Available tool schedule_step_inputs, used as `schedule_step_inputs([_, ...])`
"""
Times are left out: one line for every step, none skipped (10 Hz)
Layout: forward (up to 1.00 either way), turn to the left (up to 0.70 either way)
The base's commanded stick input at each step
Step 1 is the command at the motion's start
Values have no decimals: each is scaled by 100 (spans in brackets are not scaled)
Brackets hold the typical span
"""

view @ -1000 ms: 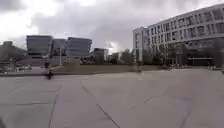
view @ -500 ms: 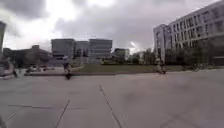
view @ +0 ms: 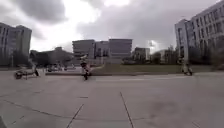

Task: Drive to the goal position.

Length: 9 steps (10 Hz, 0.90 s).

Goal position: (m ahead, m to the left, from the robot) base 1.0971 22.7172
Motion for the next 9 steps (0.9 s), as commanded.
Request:
schedule_step_inputs([85, 34])
schedule_step_inputs([85, 34])
schedule_step_inputs([85, 34])
schedule_step_inputs([85, 34])
schedule_step_inputs([85, 34])
schedule_step_inputs([85, 34])
schedule_step_inputs([85, 34])
schedule_step_inputs([85, 34])
schedule_step_inputs([85, 34])
